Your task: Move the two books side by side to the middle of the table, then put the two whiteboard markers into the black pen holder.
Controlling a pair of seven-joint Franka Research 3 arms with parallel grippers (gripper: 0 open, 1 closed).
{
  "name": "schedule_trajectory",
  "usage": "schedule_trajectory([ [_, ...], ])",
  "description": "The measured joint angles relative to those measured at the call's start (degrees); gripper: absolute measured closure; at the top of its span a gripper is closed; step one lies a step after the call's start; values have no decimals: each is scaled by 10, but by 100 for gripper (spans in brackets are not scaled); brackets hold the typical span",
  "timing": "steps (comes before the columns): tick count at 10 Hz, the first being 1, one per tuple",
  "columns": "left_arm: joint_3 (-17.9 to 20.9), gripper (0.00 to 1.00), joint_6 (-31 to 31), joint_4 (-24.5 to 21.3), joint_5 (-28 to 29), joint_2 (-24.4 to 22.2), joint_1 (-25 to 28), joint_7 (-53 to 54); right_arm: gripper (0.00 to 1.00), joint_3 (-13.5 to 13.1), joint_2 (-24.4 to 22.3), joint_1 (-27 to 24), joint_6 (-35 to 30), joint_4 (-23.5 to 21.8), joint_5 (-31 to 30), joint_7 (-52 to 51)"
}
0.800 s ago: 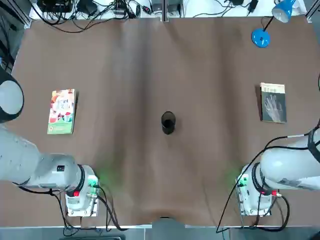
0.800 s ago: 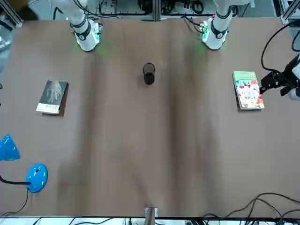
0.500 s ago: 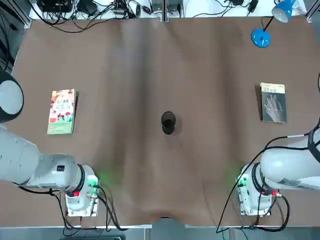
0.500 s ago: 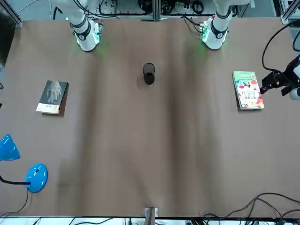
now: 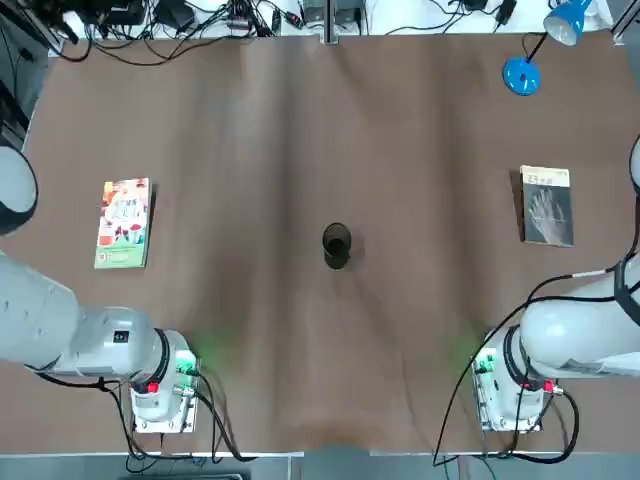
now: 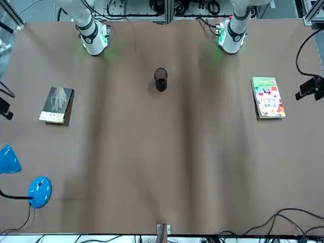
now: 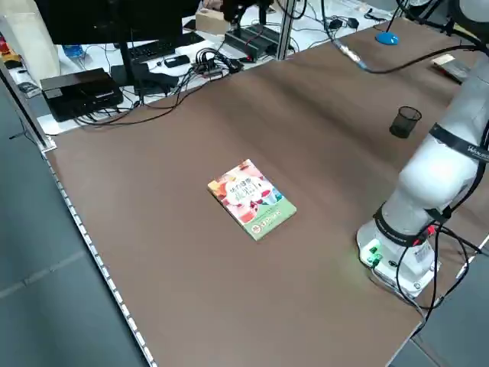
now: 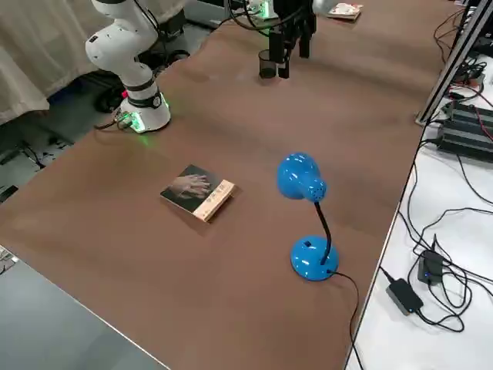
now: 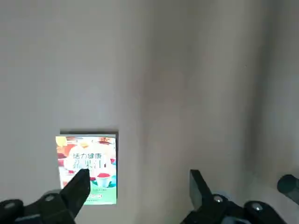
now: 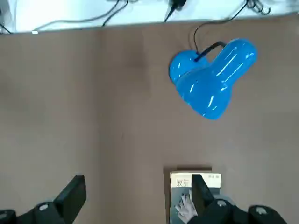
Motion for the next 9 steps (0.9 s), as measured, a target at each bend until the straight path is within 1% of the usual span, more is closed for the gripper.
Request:
schedule_trajectory([
  [1,39,5,6,-25,-38,5,1,47,0,0,6,3,0,-10,-13,0],
  [2,70,5,11,-49,-63,14,3,99,1,0,11,5,0,-22,-20,0],
  [3,102,4,17,-70,-98,30,5,152,1,0,15,12,0,-36,-30,25],
  [4,146,4,22,-86,-151,54,5,212,1,0,18,24,0,-48,-52,69],
  [5,199,4,24,-100,-208,85,7,282,0,0,21,40,1,-64,-70,103],
  [6,243,4,24,-112,-264,119,15,352,0,0,23,49,4,-82,-76,112],
  [7,260,4,24,-123,-306,156,32,410,0,-1,23,48,4,-93,-76,105],
  [8,264,4,26,-128,-352,199,51,460,0,-4,23,41,1,-94,-74,92],
  [9,264,4,27,-128,-403,248,71,509,0,-6,22,24,-7,-94,-61,71],
])
